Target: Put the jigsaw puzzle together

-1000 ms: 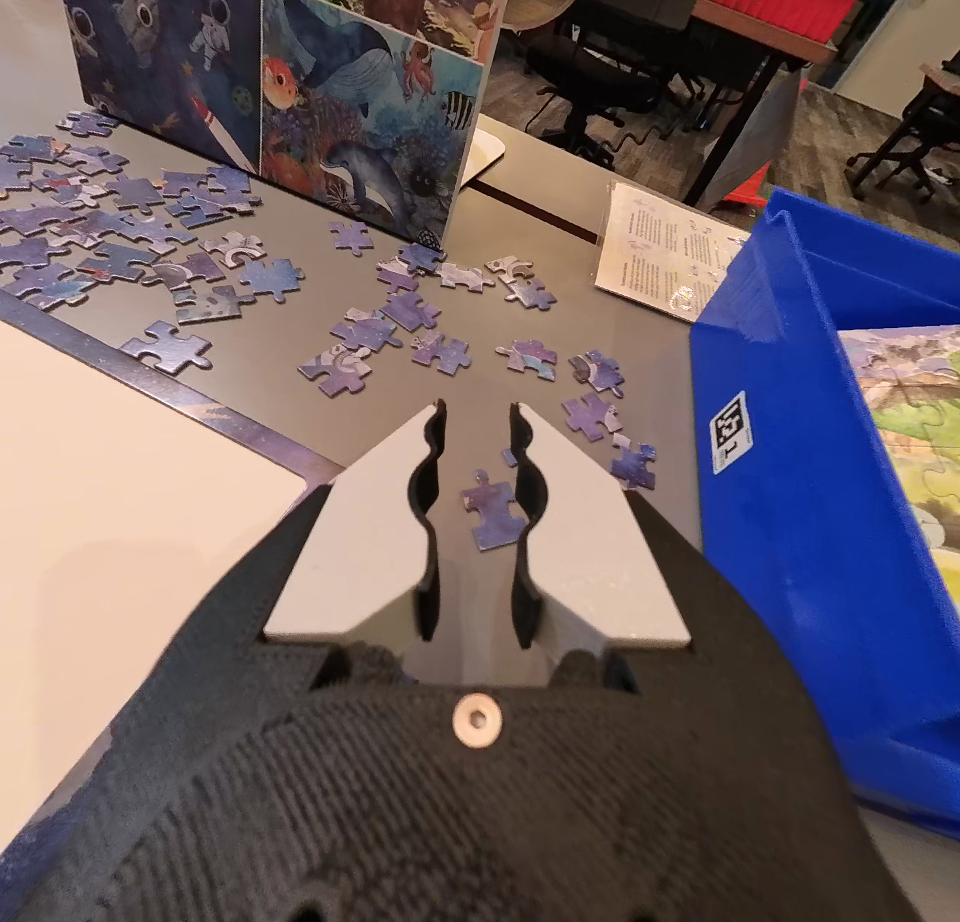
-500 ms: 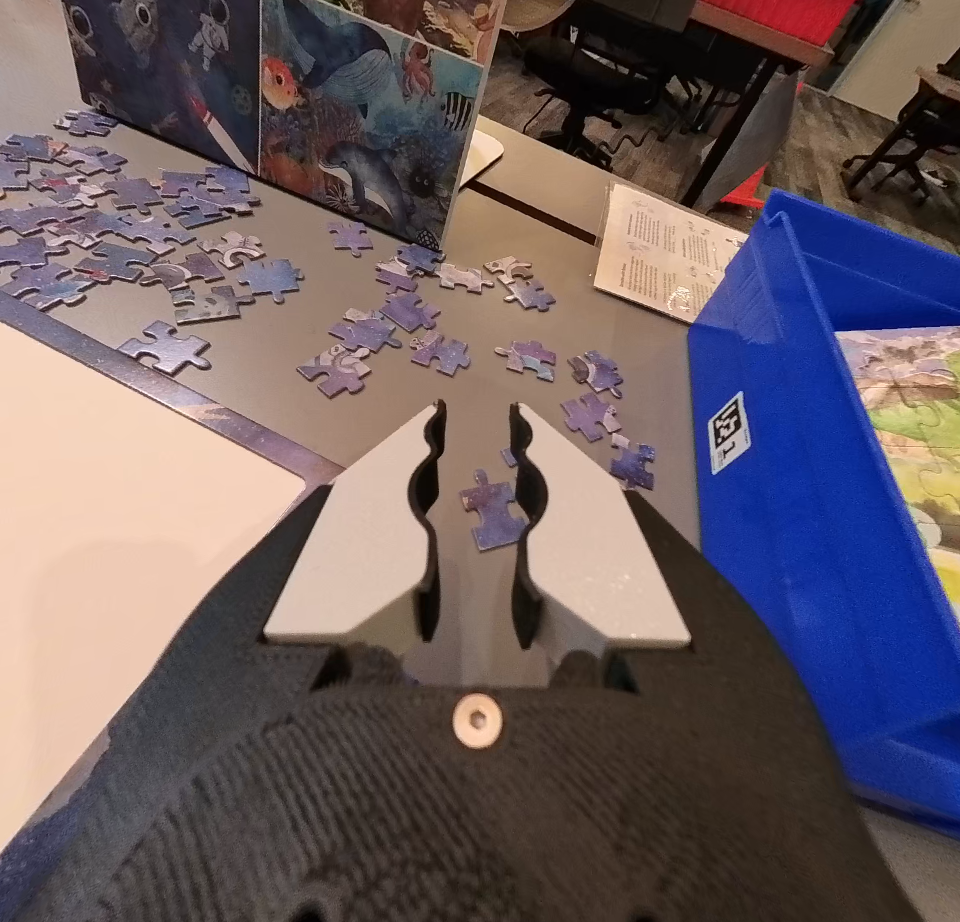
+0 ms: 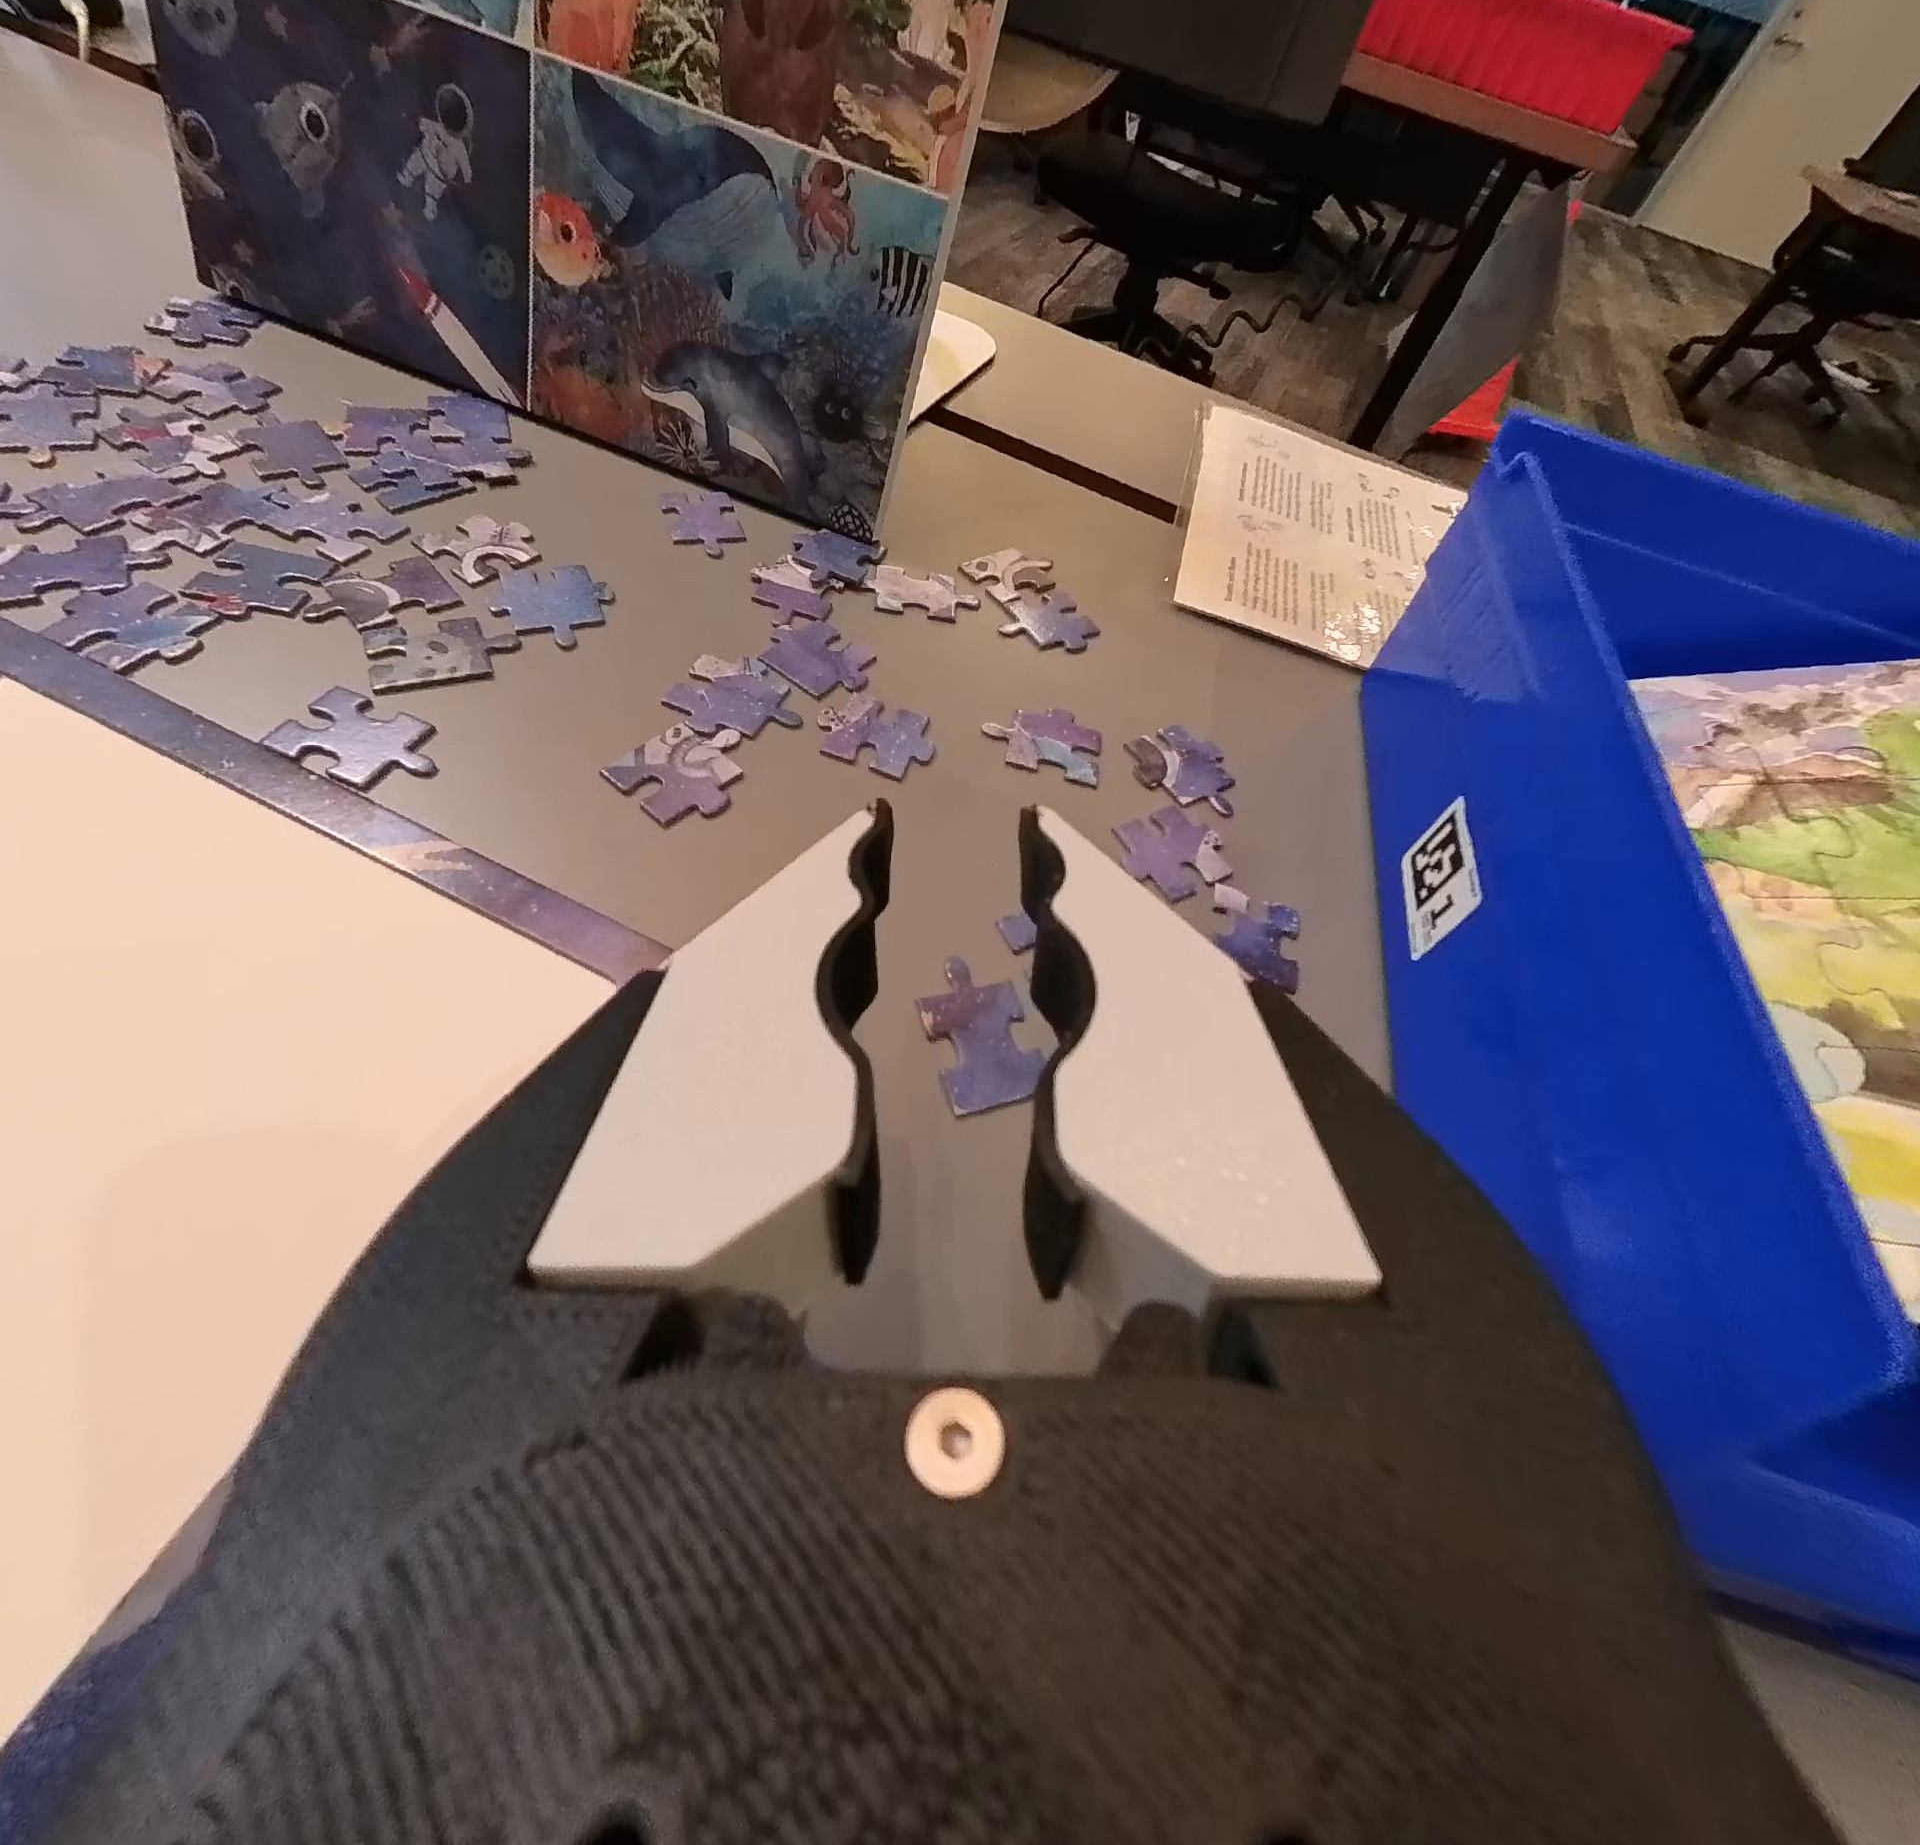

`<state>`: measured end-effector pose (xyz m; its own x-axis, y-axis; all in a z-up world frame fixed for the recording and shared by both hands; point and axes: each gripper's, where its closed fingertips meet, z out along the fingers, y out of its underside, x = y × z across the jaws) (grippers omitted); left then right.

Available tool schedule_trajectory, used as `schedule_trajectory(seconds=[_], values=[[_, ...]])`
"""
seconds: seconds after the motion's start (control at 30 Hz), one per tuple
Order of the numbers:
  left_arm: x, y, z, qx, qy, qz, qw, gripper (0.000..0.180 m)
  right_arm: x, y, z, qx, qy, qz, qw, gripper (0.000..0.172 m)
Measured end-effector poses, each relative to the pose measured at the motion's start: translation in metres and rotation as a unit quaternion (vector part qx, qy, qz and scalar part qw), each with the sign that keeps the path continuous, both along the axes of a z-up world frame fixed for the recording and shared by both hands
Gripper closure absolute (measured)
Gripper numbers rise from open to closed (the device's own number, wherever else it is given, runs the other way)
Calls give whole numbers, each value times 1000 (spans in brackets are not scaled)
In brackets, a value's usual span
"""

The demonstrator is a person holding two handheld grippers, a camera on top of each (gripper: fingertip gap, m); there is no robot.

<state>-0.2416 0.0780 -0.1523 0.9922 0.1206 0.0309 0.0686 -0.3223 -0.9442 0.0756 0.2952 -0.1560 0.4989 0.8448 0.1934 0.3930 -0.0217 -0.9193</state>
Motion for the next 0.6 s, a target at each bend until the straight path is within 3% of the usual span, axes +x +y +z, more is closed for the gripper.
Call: schedule_trajectory(seconds=[0.17, 0.23, 0.3, 0.4, 0.5, 0.6], values=[[-16, -8, 10, 37, -35, 27, 998, 177, -2, -3, 1, 5, -2, 5, 1000, 148], [-11, -12, 16, 14, -37, 16, 999, 173, -2, -2, 0, 7, -4, 4, 1000, 148], [0, -22, 30, -37, 4, -11, 999, 168, -2, -2, 0, 5, -4, 3, 1000, 148], [-14, -48, 52, -78, 94, 35, 992, 165, -2, -2, 1, 3, 0, 4, 1000, 148], [-23, -68, 75, -68, 84, 81, 991, 161, -3, -3, 3, 8, 0, 7, 1000, 148], [-19, -76, 99, -23, 63, 84, 994, 161, -4, -4, 1, 8, -3, 8, 1000, 149]])
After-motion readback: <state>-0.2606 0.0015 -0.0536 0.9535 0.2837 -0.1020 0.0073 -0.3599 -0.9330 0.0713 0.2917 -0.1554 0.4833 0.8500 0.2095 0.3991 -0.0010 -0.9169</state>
